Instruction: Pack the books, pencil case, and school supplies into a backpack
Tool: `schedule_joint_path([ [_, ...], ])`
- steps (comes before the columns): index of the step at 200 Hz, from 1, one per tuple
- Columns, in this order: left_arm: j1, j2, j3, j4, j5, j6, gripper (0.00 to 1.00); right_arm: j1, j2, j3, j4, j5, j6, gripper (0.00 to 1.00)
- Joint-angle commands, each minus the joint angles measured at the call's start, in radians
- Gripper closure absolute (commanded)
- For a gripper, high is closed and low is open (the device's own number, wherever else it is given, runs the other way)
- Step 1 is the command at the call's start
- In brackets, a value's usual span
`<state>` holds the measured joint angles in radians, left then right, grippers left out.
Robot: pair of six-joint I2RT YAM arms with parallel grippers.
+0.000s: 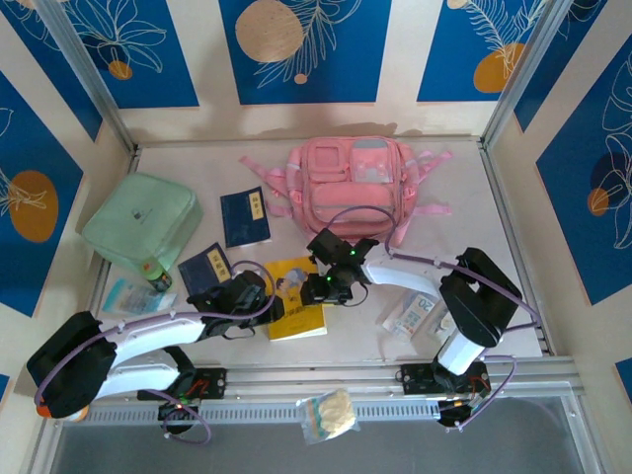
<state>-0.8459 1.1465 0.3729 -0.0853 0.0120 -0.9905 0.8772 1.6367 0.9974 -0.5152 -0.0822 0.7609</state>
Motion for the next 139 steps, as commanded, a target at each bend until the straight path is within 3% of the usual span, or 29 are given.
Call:
schedule_joint_path([
  [1,-0.006,-0.007,-0.013,-0.006,-0.027,-0.003,0.52,0.013,-0.036,0.023,0.009,-0.049,-0.014,0.59],
  [139,-0.002,-0.076,0.026,-0.077,-0.071,0.020,0.46,-0.016,-0.130,-0.006,0.053,-0.111,0.031,0.96],
])
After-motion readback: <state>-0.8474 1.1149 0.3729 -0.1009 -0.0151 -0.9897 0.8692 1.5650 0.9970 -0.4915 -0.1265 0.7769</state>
